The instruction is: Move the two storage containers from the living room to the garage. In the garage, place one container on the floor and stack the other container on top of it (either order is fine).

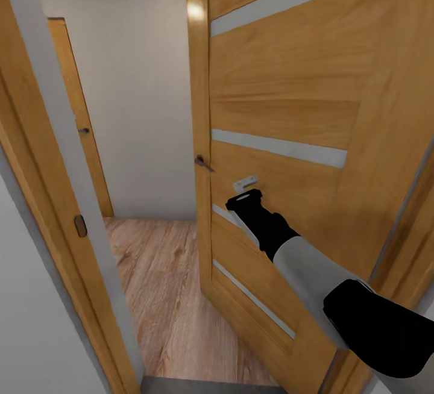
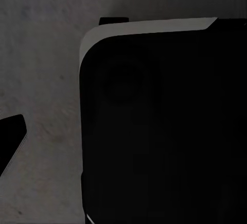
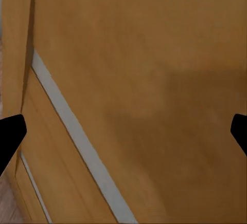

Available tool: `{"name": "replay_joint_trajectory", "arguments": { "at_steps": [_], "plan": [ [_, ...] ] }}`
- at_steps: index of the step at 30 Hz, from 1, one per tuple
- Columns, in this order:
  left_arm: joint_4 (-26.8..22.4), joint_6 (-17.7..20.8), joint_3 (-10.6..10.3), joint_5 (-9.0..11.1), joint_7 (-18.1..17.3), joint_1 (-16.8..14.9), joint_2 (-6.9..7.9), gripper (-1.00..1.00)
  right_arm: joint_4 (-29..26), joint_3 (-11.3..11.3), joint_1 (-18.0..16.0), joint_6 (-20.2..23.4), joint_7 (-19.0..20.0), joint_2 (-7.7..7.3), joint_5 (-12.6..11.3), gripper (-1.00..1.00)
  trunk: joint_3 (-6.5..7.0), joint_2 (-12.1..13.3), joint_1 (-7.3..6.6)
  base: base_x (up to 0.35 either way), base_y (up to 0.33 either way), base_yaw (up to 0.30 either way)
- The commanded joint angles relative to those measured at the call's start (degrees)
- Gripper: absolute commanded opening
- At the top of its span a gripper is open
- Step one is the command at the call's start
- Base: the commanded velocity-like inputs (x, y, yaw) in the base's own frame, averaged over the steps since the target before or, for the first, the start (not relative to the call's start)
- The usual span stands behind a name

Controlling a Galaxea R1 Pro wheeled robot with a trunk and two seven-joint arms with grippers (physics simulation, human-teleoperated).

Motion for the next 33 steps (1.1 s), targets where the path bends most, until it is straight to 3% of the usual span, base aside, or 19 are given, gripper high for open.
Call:
{"name": "replay_joint_trajectory", "arguments": {
  "at_steps": [1,6,9,14,17,19,33],
  "plan": [
    [0.0,-0.2,0.0,0.0,0.0,0.0,0.01,1.00,0.0,0.3,0.0,0.1,-0.5,0.00,-0.5,1.00,-0.06,0.0,0.03,0.319,0.000,0.000],
    [-0.1,-0.2,0.0,0.0,0.0,0.0,0.01,1.00,-0.1,0.7,0.1,0.2,-0.5,0.00,-0.4,1.00,-0.06,0.0,0.03,0.322,0.000,0.000],
    [-0.1,-0.2,0.0,0.0,0.0,0.0,-0.01,1.00,-0.1,2.3,0.1,1.7,-0.3,0.00,-0.4,1.00,-0.06,0.0,0.03,0.276,0.000,0.000],
    [-0.1,-0.2,0.0,0.0,0.0,0.0,-0.06,1.00,-0.1,3.2,0.1,3.1,-0.2,0.00,-0.4,1.00,-0.06,0.0,0.03,0.067,0.000,0.000],
    [-0.1,-0.2,0.0,0.0,0.0,0.0,-0.08,1.00,-0.1,6.2,0.1,3.5,1.0,0.00,-0.4,1.00,-0.06,0.0,0.03,0.009,0.000,0.000],
    [-0.1,-0.2,0.0,0.0,0.0,0.0,-0.08,1.00,0.0,6.8,0.1,3.5,1.3,0.00,-0.3,1.00,-0.06,0.0,0.03,0.001,0.000,0.000],
    [-0.1,-0.2,0.0,0.0,0.0,0.0,-0.08,1.00,9.1,7.3,-0.1,2.4,0.6,0.00,3.1,1.00,-0.06,0.0,0.03,0.000,0.000,0.000]
  ]
}}
